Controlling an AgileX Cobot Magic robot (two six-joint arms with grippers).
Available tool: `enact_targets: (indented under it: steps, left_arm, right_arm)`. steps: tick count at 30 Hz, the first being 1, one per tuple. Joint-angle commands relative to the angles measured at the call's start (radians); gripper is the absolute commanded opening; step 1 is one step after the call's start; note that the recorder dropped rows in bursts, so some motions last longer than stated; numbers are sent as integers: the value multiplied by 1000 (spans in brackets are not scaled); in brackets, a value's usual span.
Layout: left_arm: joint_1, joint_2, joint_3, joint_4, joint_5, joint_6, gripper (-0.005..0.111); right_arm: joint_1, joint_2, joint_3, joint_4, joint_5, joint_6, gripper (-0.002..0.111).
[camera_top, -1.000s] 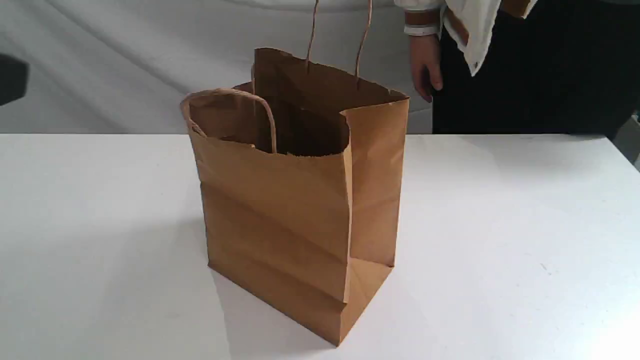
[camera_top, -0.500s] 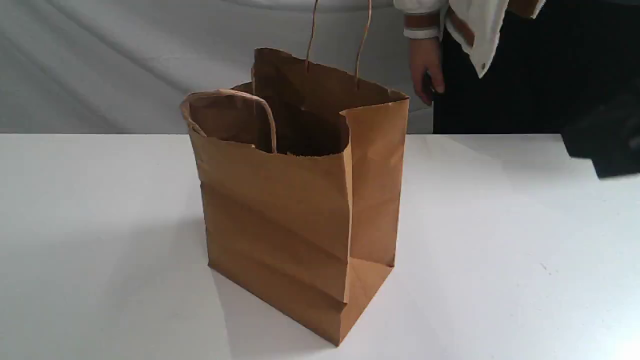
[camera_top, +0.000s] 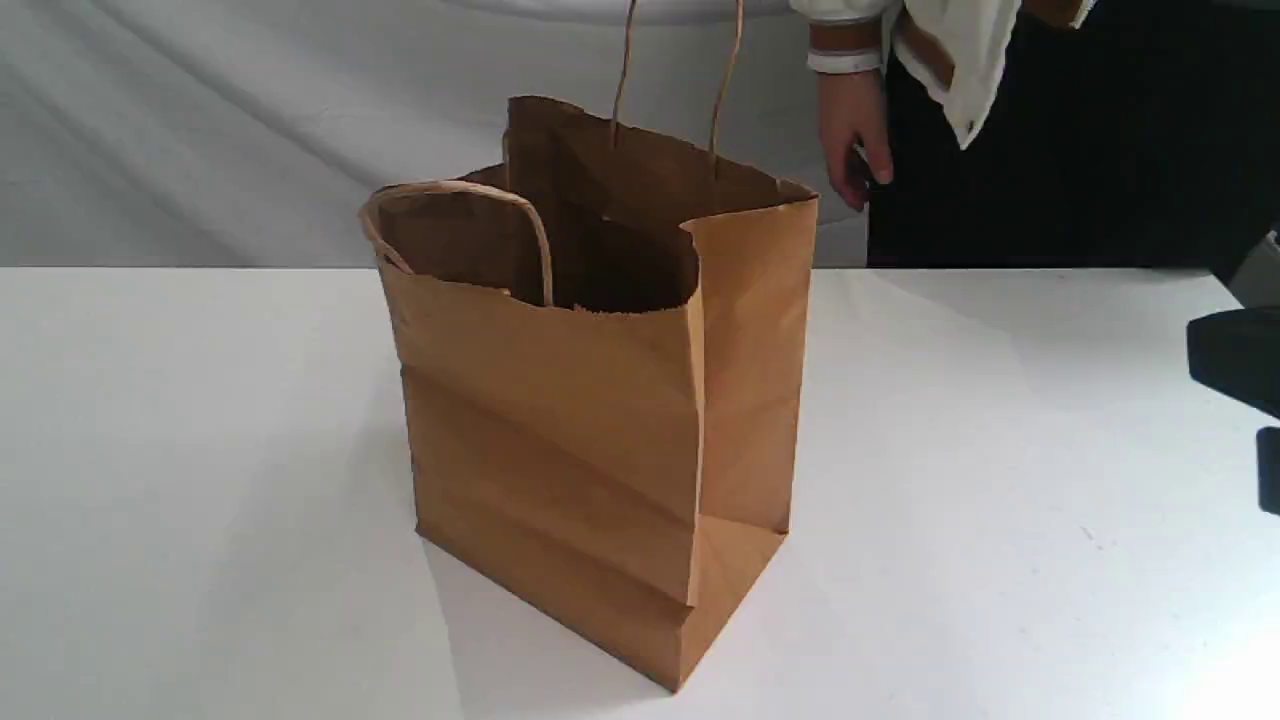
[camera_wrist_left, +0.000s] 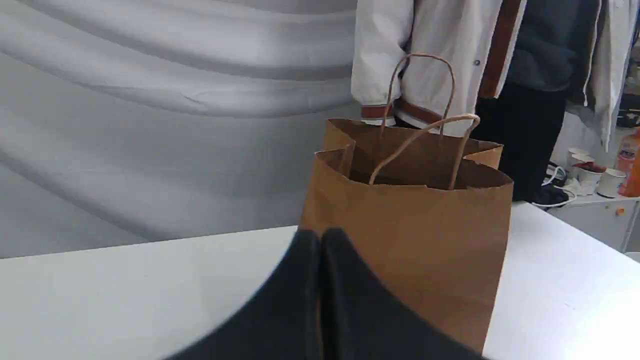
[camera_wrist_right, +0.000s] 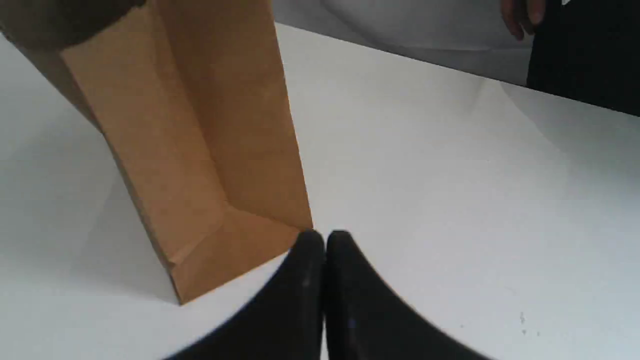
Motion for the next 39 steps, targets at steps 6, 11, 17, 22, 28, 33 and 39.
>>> enact_targets:
  steps: [6, 11, 17, 22, 28, 33, 39]
  left_arm:
    - [3, -5, 4, -9, -16, -11, 0]
    - [3, -5, 4, -9, -16, -11, 0]
    - [3, -5, 4, -9, -16, -11, 0]
    - [3, -5, 4, -9, -16, -7, 0]
    - [3, -5, 4, -9, -16, -7, 0]
    - [3, -5, 4, -3, -16, -8, 0]
    - [3, -5, 4, -3, -16, -8, 0]
  right_arm:
    - [-3, -6, 8, 15, -20, 3, 0]
    - [-3, -6, 8, 15, -20, 3, 0]
    - [-3, -6, 8, 15, -20, 3, 0]
    - [-5, -41, 10, -92, -17, 3, 0]
    - [-5, -207, 175, -287, -9, 3, 0]
    - [-68, -327, 430, -449, -437, 3, 0]
    - [-131, -456, 571, -436, -455, 3, 0]
